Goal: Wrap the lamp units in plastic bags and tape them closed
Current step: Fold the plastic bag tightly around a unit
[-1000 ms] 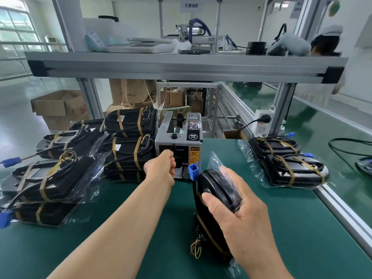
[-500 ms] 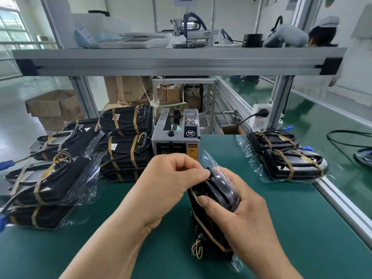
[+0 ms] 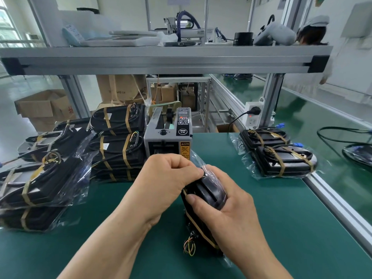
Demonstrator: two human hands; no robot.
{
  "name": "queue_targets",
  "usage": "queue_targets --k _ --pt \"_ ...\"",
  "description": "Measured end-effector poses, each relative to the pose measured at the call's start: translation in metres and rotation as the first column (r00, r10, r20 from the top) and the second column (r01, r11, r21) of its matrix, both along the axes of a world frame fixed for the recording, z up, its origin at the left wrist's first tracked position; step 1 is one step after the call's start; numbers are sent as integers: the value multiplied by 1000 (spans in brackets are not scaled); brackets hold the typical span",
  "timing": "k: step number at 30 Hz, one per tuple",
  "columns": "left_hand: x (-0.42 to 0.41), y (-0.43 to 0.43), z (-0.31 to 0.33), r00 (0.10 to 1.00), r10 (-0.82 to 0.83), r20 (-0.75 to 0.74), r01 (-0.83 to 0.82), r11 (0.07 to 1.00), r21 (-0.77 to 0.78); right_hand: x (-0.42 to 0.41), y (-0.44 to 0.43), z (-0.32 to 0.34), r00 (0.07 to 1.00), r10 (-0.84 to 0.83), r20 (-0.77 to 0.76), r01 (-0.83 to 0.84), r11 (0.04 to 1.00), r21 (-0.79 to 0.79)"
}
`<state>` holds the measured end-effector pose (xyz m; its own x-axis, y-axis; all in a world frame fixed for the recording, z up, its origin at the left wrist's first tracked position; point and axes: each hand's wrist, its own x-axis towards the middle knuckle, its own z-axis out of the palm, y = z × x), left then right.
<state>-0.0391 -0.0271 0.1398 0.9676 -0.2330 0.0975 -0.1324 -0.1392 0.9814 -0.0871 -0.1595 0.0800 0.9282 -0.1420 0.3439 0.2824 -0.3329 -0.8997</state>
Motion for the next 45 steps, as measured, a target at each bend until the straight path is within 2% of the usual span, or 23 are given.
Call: queue_targets --k 8,24,34,42,45 --pt "0 1 3 999 -10 -30 9 1000 -9 1 1 -2 1000 -19 -3 19 1000 -10" --pt "-1 0 -6 994 82 77 -88 993 80 -1 2 -1 999 -33 -24 32 999 -32" --pt "-4 0 -8 997 62 56 -61 998 -6 0 3 -2 999 -34 -24 34 999 -28" --pt "-5 -1 -12 985 133 112 -149 979 141 1 4 -5 1000 -25 -7 24 999 -33" --pt "-8 -5 -16 975 197 104 -210 970 127 2 5 -6 1000 -10 0 10 1000 -23"
